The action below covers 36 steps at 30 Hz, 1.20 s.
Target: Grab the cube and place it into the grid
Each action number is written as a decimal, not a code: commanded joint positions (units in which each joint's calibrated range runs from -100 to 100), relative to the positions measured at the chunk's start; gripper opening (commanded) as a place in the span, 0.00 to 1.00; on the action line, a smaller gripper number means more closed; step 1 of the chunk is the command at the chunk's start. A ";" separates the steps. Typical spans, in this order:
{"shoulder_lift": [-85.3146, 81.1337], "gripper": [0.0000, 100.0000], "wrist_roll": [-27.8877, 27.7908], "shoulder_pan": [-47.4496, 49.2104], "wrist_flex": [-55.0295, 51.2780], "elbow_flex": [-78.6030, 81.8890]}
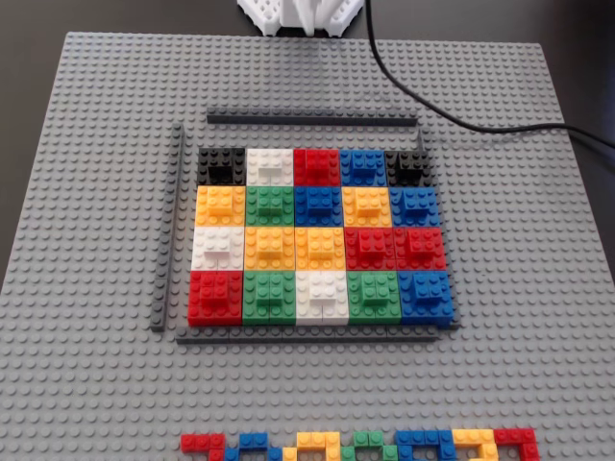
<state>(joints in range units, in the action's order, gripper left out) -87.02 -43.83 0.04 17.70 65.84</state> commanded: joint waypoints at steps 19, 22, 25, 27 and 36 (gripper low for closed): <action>-12.98 0.00 0.05 2.28 4.47 29.90; -12.98 0.00 -0.10 2.36 4.62 32.34; -12.98 0.00 -0.20 2.36 4.33 34.07; -12.98 0.00 0.29 2.73 3.20 34.16; -12.98 0.00 0.34 5.82 -4.91 34.16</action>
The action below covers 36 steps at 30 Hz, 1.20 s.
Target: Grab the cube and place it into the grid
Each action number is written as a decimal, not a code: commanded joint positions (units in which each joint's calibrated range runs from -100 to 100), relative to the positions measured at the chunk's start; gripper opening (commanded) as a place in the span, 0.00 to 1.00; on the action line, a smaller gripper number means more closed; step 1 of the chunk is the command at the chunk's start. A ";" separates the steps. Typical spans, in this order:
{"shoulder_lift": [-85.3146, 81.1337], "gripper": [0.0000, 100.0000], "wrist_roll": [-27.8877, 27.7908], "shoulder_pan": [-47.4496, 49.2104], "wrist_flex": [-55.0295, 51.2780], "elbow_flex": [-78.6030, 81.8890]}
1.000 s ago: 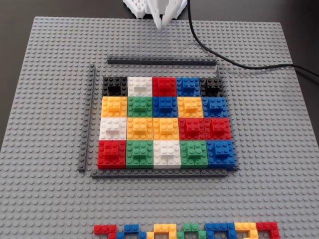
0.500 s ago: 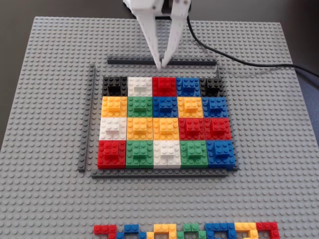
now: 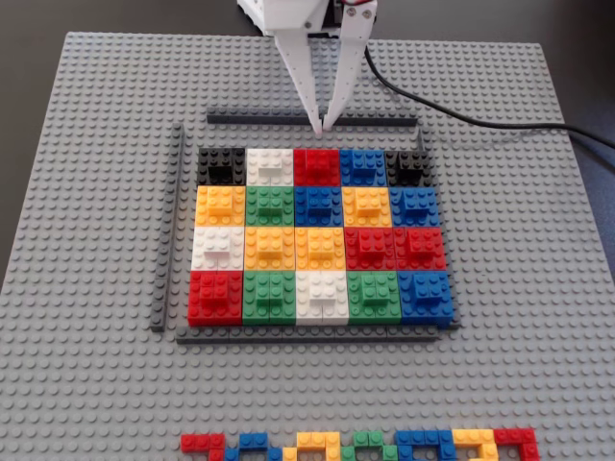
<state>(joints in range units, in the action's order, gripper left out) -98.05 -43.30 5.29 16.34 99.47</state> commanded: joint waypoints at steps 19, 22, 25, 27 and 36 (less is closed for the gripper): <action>-1.95 0.00 -1.07 -2.89 -4.66 0.53; -1.95 0.00 -0.24 -2.67 -2.51 0.53; -1.95 0.00 -1.86 -1.49 -0.66 0.53; -1.95 0.00 -2.44 -1.05 -0.12 0.53; -1.95 0.00 -4.15 -3.41 -0.56 0.53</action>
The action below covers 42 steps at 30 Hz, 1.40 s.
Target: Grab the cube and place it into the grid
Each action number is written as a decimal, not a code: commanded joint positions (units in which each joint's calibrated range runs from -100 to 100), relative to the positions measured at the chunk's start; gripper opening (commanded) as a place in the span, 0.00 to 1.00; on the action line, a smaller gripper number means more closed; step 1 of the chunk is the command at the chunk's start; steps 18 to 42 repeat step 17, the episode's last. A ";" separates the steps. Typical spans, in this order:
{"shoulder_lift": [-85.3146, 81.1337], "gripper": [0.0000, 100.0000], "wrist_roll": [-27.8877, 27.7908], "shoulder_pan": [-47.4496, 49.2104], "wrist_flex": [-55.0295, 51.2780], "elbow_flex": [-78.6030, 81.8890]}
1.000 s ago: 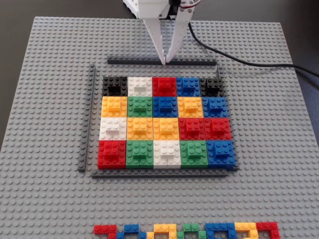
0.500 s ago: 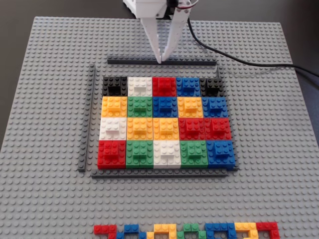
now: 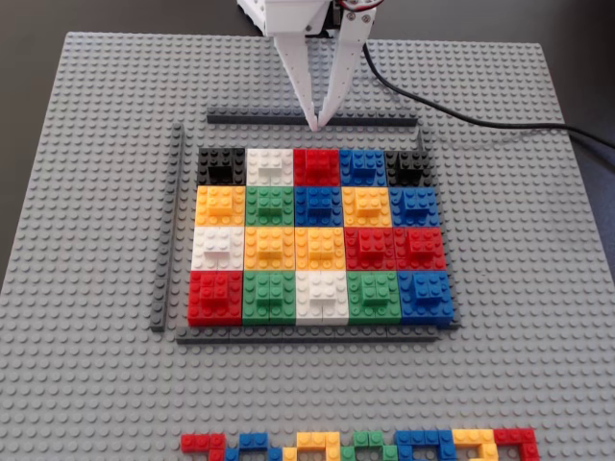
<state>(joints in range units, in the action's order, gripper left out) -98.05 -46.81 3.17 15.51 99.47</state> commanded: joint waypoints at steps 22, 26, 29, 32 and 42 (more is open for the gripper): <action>-1.95 0.00 -1.86 -2.32 -0.12 0.53; -1.95 0.00 -1.86 -2.32 -0.12 0.53; -1.95 0.00 -1.86 -2.32 -0.12 0.53; -1.95 0.00 -1.86 -2.32 -0.12 0.53; -1.95 0.00 -1.86 -2.32 -0.12 0.53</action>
